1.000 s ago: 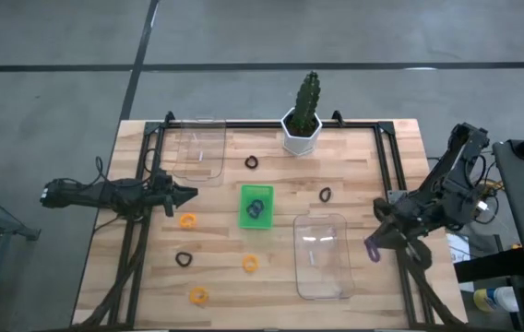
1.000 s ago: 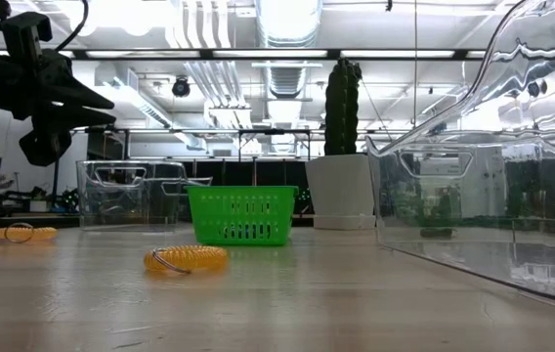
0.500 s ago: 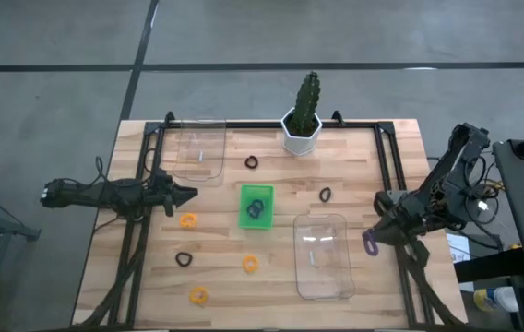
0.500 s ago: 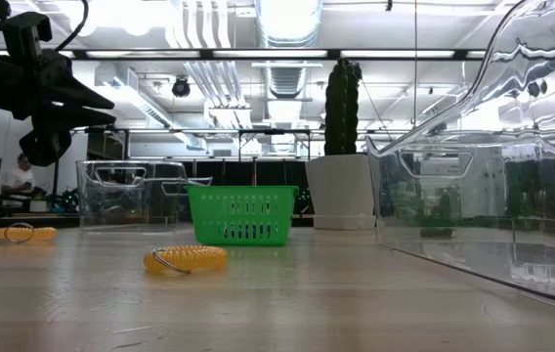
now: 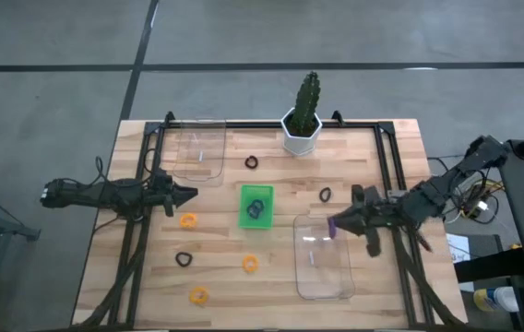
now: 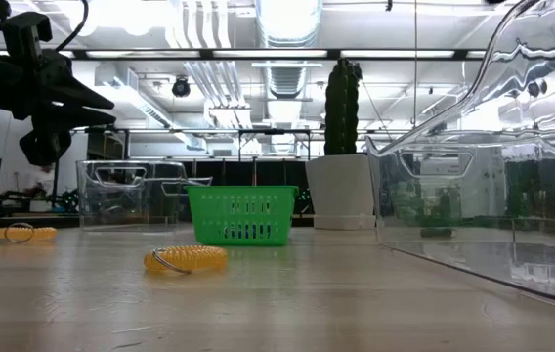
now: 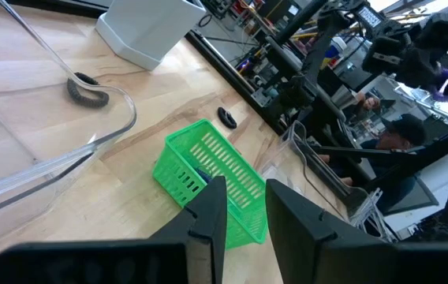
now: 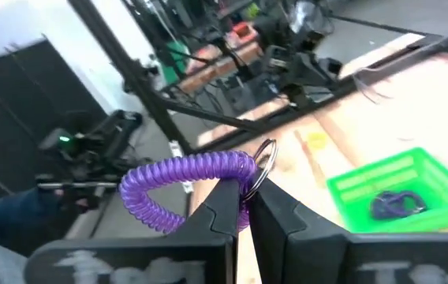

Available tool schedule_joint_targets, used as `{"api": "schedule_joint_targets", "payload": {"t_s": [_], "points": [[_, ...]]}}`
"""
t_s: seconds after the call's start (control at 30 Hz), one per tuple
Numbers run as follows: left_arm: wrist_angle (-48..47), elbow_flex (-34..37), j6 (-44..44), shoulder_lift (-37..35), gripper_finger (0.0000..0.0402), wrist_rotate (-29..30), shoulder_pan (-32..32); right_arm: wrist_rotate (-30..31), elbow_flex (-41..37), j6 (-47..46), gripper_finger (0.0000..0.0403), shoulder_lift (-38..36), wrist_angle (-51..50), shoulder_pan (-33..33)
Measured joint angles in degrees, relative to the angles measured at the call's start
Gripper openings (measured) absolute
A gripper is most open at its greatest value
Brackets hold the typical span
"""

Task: Sort spring keychains
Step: Put the purple spring keychain into the green bin

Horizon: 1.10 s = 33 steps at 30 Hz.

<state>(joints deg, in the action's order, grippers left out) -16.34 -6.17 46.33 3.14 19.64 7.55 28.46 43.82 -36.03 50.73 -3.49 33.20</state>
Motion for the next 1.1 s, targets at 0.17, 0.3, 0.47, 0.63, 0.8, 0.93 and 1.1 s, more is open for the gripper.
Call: {"api": "schedule_joint_targets", "payload": {"t_s": [0.17,0.3,0.47,0.63,0.8,0.93,1.1], "points": [[0.0,0.0,0.0,0.0,0.0083,0.0,0.0,-11.1,5.1,0.1,0.0013,6.1,-7.9,-11.1],[0.0,0.0,0.0,0.0,0.0083,0.0,0.0,-19.5,10.4,4.0,0.0013,12.5,-12.3,-18.9],[-0.1,0.0,0.0,0.0,0.0083,0.0,0.0,-26.0,18.8,10.8,0.0013,21.6,-17.9,-26.1],[-0.1,0.0,-1.4,0.0,0.0083,0.0,0.0,-27.5,28.7,17.0,0.0013,31.4,-23.3,-30.3],[-0.1,0.0,-1.6,0.0,0.0083,0.0,0.0,-27.6,38.2,22.5,0.0013,41.3,-28.9,-31.9],[-0.1,0.0,-1.6,0.0,0.0083,0.0,0.0,-27.6,43.8,24.9,0.0013,48.6,-32.1,-32.5],[-0.1,0.0,-1.6,0.0,0.0083,0.0,0.0,-27.4,46.9,25.8,0.0013,55.7,-34.1,-33.3]]}}
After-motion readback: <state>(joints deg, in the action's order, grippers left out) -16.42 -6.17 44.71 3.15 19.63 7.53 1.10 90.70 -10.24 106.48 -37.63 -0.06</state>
